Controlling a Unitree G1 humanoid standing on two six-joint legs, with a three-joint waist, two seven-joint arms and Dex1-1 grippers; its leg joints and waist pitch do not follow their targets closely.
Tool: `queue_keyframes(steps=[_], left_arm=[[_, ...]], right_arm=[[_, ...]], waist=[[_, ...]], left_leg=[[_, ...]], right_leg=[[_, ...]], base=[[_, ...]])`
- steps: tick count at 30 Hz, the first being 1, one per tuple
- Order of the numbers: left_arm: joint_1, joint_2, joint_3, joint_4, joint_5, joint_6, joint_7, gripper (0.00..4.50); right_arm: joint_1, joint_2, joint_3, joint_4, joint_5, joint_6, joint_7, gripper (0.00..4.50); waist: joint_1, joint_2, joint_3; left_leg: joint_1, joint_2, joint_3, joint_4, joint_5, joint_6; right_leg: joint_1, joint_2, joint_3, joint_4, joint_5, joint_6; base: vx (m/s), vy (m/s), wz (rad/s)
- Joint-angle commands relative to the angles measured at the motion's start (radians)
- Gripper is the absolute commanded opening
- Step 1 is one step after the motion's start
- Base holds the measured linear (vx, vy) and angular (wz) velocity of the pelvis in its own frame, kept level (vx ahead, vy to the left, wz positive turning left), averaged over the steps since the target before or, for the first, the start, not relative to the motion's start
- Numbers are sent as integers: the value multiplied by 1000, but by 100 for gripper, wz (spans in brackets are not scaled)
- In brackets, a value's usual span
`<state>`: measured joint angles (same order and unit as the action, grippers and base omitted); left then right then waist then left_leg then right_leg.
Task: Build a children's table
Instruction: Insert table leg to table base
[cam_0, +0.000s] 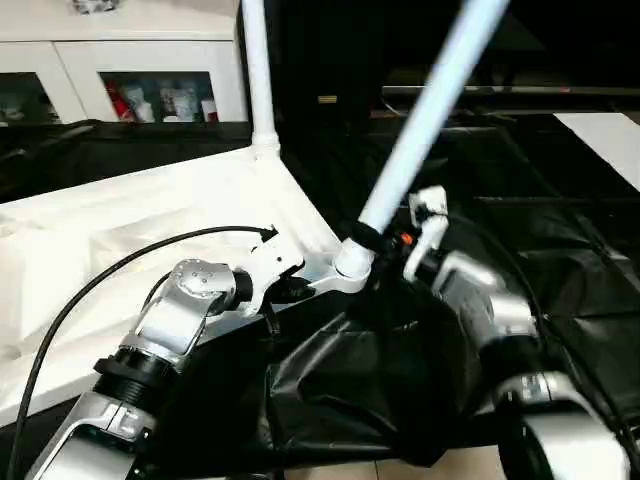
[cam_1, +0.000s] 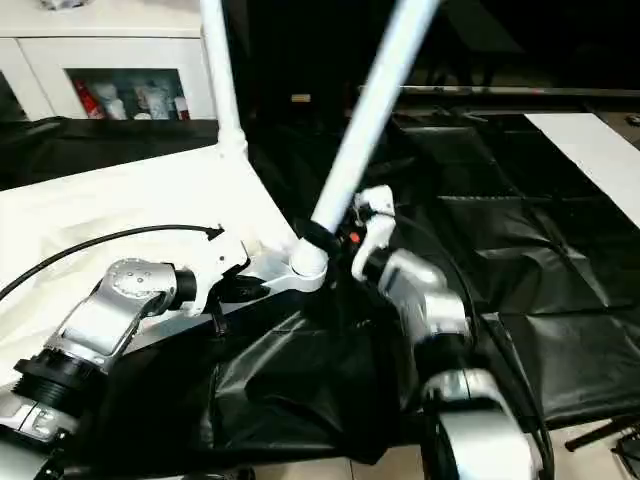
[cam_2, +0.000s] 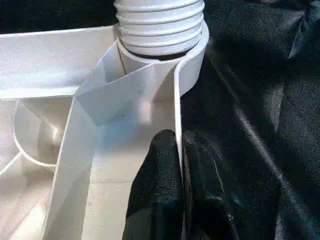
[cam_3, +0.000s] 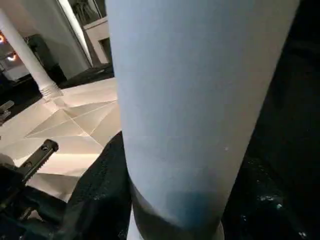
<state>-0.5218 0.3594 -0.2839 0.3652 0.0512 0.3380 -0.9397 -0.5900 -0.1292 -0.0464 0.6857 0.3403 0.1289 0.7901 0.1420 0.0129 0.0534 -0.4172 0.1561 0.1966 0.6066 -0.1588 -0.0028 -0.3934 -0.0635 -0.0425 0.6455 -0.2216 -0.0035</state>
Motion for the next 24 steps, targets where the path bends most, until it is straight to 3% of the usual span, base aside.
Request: queue_keyframes(steps=[1,4,6,8,10,11,12,13,20,23,24], left_arm=[[-23,13,-1,15,9,-16,-1,0],[-26,16,-5,18,11,-19,-6,0],[-28,19,-10,20,12,-23,-8,0],[-33,20,-14,26,14,-27,-9,0],[-35,20,-16,30,16,-30,-8,0],[-36,19,-16,31,17,-32,-8,0],[-36,19,-16,31,17,-32,-8,0],[-37,20,-19,31,21,-34,-6,0],[-31,32,-33,28,27,-59,-23,0],[-22,47,-48,11,20,-86,-67,0],[-4,82,-78,-35,4,-105,-159,0]], right_arm=[[56,-22,61,9,-90,10,-7,190],[62,-34,99,-13,-124,-1,-1,190],[55,-48,134,-30,-155,3,10,190],[36,-68,179,-38,-191,15,37,190],[17,-78,204,-30,-210,20,57,190],[7,-80,210,-22,-213,24,61,190],[7,-80,210,-22,-213,24,61,190],[-13,-83,215,-1,-219,35,69,190],[-28,-99,235,52,-235,62,109,189],[-31,-101,234,80,-236,57,113,189],[-31,-107,239,95,-235,38,142,189]], waist=[[-7,13,-67],[-6,15,-63],[-8,14,-54],[-8,8,-56],[-9,8,-55],[-9,-1,-56],[-8,5,-55],[-10,-4,-56],[-8,-2,-56],[-9,-2,-57],[-6,2,-57]], left_leg=[[50,85,-46,-90,-334,-55],[53,85,-48,-93,-373,-70],[59,83,-51,-96,-427,-80],[64,86,-55,-98,-439,-87],[62,87,-54,-100,-435,-87],[62,87,-54,-100,-422,-81],[62,87,-52,-99,-416,-79],[61,87,-51,-100,-409,-74],[62,88,-51,-101,-409,-73],[60,88,-51,-102,-406,-72],[61,89,-53,-102,-407,-72]], right_leg=[[21,-102,47,-87,-144,-217],[19,-103,48,-93,-201,-204],[16,-106,52,-104,-291,-194],[18,-112,54,-110,-356,-178],[16,-108,54,-109,-345,-176],[18,-109,55,-107,-332,-180],[15,-108,55,-108,-323,-185],[16,-107,55,-107,-312,-190],[16,-108,54,-106,-298,-188],[17,-108,54,-106,-292,-189],[17,-110,54,-106,-294,-187]], base=[[0,0,0],[0,0,0],[0,0,0],[0,0,0],[0,0,0],[0,0,0],[0,0,0],[0,0,0],[0,0,0],[0,0,0],[0,0,0]])
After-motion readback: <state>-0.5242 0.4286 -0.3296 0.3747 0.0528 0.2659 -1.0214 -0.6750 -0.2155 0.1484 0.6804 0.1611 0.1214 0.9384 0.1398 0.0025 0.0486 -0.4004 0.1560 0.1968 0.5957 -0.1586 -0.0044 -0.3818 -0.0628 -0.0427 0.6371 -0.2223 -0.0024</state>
